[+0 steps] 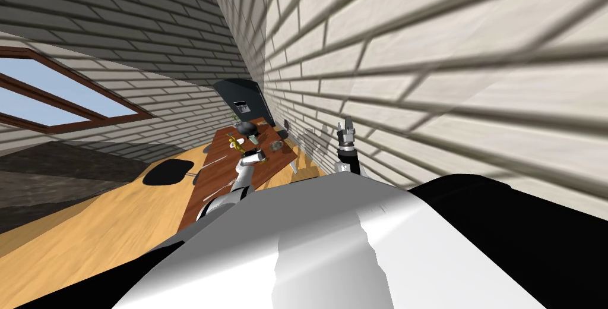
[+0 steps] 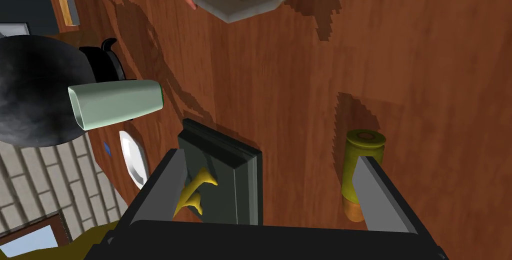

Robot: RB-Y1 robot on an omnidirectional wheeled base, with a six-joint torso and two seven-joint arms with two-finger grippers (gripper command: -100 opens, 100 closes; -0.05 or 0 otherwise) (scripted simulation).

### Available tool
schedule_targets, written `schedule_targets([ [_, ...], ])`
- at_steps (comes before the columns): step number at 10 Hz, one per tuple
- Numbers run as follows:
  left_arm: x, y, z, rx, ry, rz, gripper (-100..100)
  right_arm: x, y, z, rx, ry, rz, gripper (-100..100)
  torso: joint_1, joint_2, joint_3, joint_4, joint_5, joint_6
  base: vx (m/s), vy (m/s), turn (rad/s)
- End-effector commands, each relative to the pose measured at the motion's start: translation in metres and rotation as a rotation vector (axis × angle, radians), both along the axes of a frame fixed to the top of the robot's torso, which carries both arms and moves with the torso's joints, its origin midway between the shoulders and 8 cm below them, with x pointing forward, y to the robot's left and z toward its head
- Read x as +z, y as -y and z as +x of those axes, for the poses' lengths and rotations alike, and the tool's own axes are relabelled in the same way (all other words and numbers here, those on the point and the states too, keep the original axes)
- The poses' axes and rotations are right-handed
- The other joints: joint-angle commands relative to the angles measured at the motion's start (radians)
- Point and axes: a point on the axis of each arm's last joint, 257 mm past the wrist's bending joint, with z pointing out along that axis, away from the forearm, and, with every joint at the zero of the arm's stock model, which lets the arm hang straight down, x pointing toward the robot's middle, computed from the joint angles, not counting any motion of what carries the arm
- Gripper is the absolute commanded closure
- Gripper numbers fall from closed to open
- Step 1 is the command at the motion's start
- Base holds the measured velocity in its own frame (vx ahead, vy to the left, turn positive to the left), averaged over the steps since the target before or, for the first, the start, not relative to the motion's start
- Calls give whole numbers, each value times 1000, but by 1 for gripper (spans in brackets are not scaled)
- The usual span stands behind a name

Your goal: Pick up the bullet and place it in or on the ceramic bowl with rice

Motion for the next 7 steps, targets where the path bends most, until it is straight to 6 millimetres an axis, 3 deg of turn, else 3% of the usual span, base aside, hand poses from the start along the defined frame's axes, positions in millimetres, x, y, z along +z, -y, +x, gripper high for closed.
schedule_targets([
  [1,-11,-6,-9,18,-45,-14,-100,0,0,0,0,0,0,0,0,0,0,0,0,0,7,25,-47],
  [5,-26,-20,-25,63,-126,-40,-100,0,0,0,0,0,0,0,-1,0,0,0,0,0,7,15,-55],
  [7,-41,-31,-44,106,-205,-65,-100,0,0,0,0,0,0,0,-1,0,0,0,0,0,11,16,-75],
])
